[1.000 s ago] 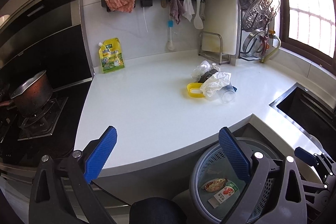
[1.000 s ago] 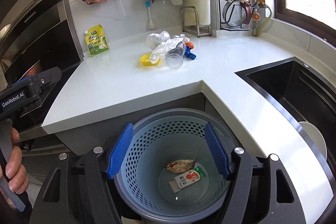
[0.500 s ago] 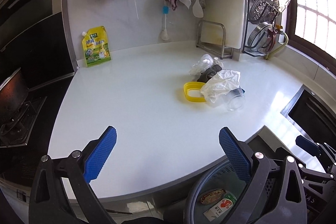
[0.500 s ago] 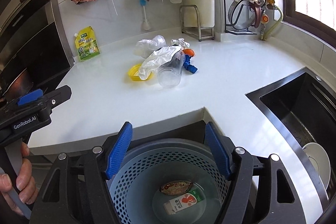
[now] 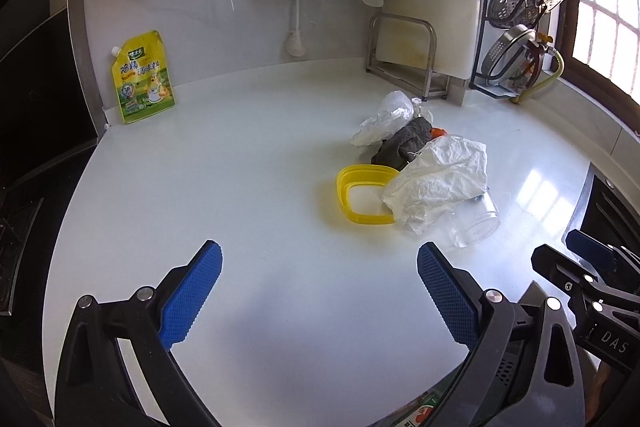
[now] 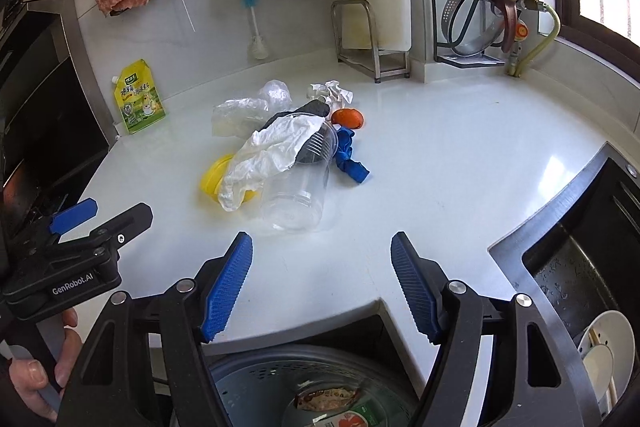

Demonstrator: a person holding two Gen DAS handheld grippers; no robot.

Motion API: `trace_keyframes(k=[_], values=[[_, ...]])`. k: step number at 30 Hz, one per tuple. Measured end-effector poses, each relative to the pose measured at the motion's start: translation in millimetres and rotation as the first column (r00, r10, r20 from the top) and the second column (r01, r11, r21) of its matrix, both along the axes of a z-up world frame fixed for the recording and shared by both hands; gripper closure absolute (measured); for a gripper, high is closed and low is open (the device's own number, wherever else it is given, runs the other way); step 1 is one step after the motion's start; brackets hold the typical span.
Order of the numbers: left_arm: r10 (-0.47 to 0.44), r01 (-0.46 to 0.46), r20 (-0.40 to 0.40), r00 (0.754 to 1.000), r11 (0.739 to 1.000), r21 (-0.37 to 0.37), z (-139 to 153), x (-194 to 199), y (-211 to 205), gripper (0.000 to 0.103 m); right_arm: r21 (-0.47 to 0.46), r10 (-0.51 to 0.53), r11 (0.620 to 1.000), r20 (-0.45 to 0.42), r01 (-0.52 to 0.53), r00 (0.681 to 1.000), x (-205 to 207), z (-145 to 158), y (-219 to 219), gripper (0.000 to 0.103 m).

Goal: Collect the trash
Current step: 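Move both open tools back toward the items on the counter, then grasp the clear plastic cup around its body with the right tool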

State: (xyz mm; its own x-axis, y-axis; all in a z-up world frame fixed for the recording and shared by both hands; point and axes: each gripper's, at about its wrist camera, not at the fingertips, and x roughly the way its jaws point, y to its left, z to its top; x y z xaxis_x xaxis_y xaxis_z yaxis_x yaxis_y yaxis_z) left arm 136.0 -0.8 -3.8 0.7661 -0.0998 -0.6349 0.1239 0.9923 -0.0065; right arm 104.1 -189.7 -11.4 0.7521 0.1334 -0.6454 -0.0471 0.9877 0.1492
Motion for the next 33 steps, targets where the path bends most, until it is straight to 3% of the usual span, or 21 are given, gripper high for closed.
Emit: trace_keyframes(k=[23, 25, 27, 33], values=[[0.027, -0.027, -0.025, 0.999, 1.0, 0.007, -14, 21, 11, 0.007, 0.038, 0.032, 0.999, -0.092, -0.029, 0.995, 75, -33, 22, 0.034], [0.027, -0.026, -0.026, 0.999, 1.0, 0.008, -13, 21, 10, 0.007, 0.036, 0.039, 0.999, -0.092, -0.036, 0.995, 76, -34, 23, 0.039], [0.024, -0.023, -0.029, 0.999, 1.0, 0.005, -13, 21, 9, 0.007, 0.036, 0.056, 0.998, -0.096, -0.052, 0.994, 77, -34, 24, 0.053], [-0.003, 0.003, -0.044, 0.999, 1.0, -0.004, -14, 23, -1, 0.007, 0.041, 0.071, 0.997, -0.067, -0.068, 0.995, 67, -27, 17, 0.054]])
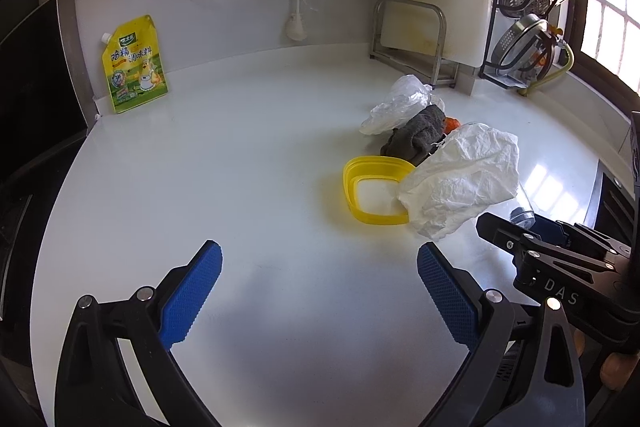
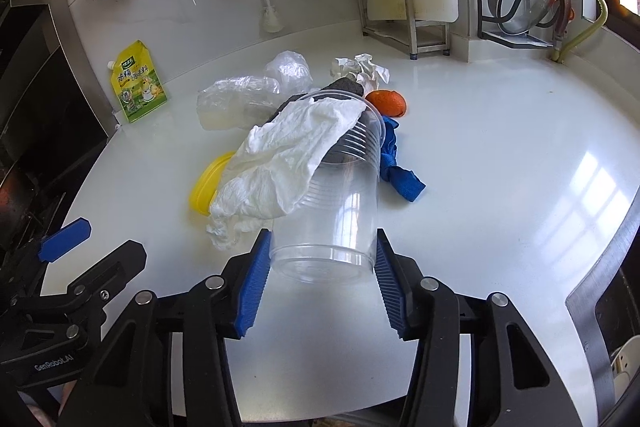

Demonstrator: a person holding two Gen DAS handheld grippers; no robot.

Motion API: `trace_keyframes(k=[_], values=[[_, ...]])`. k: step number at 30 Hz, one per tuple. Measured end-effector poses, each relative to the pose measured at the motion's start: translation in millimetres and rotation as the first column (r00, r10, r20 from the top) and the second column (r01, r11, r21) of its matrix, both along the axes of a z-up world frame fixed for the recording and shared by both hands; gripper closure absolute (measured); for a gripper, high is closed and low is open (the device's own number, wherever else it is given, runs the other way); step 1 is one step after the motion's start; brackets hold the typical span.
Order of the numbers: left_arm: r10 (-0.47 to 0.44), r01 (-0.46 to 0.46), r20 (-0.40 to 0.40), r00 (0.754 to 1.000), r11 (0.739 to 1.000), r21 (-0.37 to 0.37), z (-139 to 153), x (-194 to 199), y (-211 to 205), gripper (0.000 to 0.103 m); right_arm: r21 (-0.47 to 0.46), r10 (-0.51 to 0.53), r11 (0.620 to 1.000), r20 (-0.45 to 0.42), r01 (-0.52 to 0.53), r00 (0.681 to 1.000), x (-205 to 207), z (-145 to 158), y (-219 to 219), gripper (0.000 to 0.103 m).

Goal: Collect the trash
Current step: 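Grasp the clear plastic cup around its body with the right tool, then grasp the crumpled white tissue with the left tool while the right tool holds the cup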

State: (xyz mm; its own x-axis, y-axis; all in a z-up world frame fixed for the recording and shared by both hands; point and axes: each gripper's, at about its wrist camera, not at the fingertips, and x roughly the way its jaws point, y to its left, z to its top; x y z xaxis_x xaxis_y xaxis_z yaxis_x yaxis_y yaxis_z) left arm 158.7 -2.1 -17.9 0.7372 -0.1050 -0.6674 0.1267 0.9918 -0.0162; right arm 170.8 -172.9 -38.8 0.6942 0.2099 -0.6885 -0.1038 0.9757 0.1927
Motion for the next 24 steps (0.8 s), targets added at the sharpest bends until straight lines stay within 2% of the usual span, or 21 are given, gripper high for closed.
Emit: trace_keyframes(k=[11, 24], values=[[-0.051, 0.049, -0.046, 0.998, 0.998, -0.043, -5, 11, -28, 0.007, 0.029, -0.062, 0.998, 0.054, 0.061, 0.997, -25, 19, -35, 0.054], [-0.059, 0.057, -0.094, 0.994, 0.998, -0.025, -17, 27, -74, 0.007, 0.073, -0.167, 0.984, 0.09, 0.161, 0.982, -65, 23, -83, 0.054]])
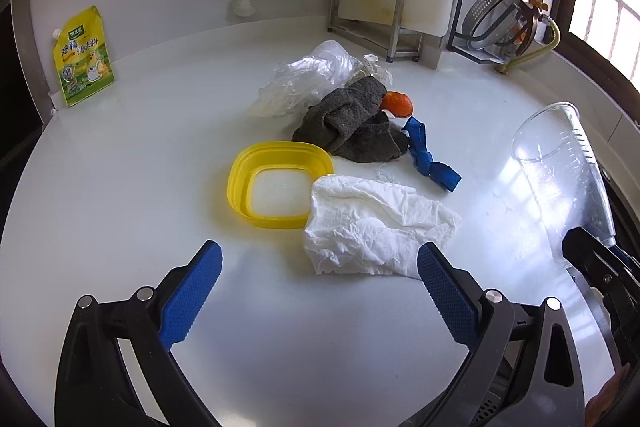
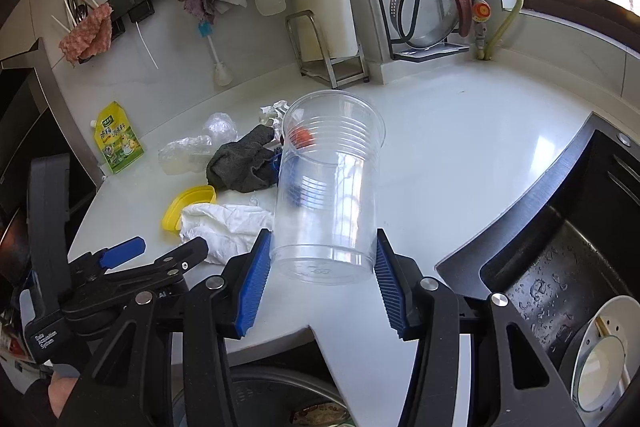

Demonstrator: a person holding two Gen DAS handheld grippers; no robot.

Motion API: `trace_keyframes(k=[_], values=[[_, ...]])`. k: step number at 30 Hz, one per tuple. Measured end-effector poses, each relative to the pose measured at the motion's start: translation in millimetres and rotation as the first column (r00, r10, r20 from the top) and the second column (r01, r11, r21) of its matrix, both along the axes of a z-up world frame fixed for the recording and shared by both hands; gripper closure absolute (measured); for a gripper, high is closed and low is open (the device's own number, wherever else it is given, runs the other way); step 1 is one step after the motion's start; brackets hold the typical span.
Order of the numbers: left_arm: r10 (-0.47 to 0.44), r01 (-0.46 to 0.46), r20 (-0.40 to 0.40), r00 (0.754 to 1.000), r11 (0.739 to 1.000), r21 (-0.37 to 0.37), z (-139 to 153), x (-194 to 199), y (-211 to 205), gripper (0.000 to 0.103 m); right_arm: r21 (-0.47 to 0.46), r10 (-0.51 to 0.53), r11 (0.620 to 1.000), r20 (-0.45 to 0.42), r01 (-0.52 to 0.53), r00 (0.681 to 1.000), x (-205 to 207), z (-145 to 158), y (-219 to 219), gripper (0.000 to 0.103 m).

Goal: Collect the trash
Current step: 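Grasp the crumpled white tissue with the left tool while the right tool holds the cup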

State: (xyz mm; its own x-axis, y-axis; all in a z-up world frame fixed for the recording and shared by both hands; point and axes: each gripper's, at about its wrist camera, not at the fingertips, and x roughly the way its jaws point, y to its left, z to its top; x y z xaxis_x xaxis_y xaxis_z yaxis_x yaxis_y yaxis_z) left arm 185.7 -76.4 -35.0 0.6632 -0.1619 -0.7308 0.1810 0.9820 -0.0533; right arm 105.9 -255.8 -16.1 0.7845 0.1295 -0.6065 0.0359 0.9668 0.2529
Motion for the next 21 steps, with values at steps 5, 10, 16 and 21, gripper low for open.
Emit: trace_keyframes(k=[5, 10, 16, 21], values=[[0.008, -0.008, -0.024, 1.0, 1.0, 0.019, -9, 10, -19, 0.01, 0.025, -0.001, 1.0, 0.011, 0.001, 1.0, -10, -1, -10, 0.054], [0.009, -0.006, -0.048, 0.999, 0.998, 0.055, -18, 13, -35, 0.035, 0.053, -0.003, 0.999, 0.022, 0.002, 1.0, -15, -1, -17, 0.054], [0.003, -0.002, -0.042, 0.999, 1.0, 0.02, -14, 9, -36, 0.086, 0.076, 0.003, 0.997, 0.034, -0.005, 0.999, -20, -1, -22, 0.054], [-0.002, 0.001, -0.05, 0.999, 1.0, -0.02, -9, -1, -26, 0.094, 0.083, 0.012, 0.996, 0.037, -0.015, 0.999, -24, -3, -22, 0.054]])
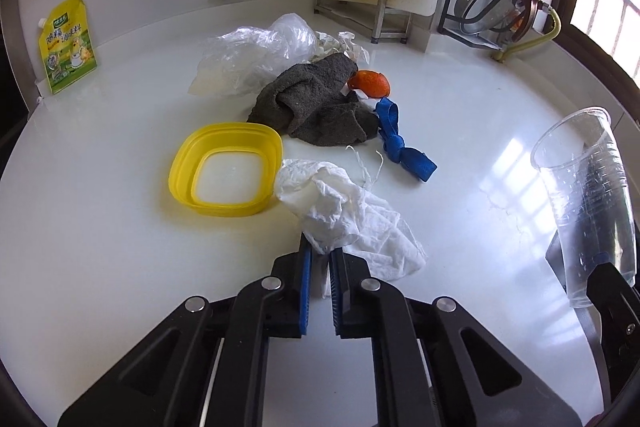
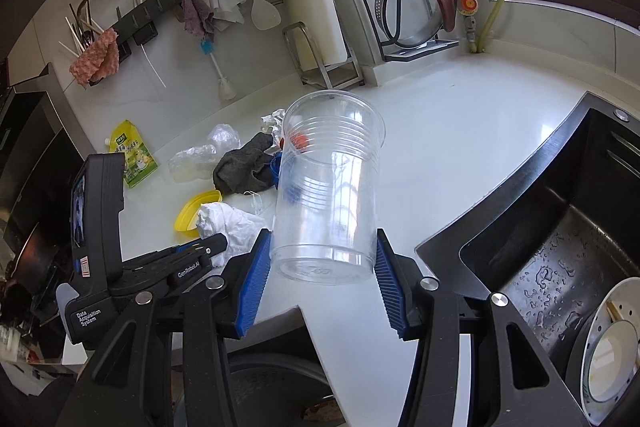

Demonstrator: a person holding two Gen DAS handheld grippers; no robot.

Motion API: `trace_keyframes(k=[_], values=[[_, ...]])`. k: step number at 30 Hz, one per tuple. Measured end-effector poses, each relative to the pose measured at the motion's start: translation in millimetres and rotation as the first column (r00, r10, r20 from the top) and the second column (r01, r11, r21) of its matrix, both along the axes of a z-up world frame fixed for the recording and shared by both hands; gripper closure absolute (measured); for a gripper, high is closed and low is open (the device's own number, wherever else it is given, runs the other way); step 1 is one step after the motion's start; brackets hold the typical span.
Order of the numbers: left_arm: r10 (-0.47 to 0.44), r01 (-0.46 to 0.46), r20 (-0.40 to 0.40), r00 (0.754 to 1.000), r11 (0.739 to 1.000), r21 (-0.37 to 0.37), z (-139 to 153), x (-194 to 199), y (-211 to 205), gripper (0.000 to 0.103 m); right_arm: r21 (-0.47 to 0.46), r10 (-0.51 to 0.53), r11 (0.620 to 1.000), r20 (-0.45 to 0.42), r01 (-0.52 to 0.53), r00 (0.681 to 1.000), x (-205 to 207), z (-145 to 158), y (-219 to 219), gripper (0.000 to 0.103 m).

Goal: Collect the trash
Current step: 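Grasp the crumpled white tissue with the left tool while the right tool holds the cup, then carry the tissue and cup over the grey basket with both tools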

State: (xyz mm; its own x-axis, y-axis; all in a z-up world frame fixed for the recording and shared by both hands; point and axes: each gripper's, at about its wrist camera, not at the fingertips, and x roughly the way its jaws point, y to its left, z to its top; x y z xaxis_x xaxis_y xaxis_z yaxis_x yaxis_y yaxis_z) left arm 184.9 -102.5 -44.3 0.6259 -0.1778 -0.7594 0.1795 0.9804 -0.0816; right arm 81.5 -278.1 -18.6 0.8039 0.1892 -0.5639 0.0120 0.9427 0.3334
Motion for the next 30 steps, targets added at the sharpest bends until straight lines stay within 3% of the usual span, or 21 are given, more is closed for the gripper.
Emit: trace_keyframes(k=[10, 22, 30], values=[[-0.034, 0.034, 0.054, 0.998, 0.999, 0.001, 21, -59, 22, 0.094, 0.022, 0.018, 1.0, -0.015, -0.018, 1.0, -31, -2, 10, 0.054], [-0.046, 0.041, 0.103, 0.994, 0.998, 0.045, 33, -141, 55, 0.094, 0.022, 0.034, 0.999, -0.021, -0.034, 0.999, -107, 1, 45, 0.054], [-0.055, 0.047, 0.126, 0.99, 0.997, 0.066, 30, -188, 70, 0.094, 0.004, 0.055, 0.998, -0.061, -0.055, 0.997, -150, -16, 65, 0.054]])
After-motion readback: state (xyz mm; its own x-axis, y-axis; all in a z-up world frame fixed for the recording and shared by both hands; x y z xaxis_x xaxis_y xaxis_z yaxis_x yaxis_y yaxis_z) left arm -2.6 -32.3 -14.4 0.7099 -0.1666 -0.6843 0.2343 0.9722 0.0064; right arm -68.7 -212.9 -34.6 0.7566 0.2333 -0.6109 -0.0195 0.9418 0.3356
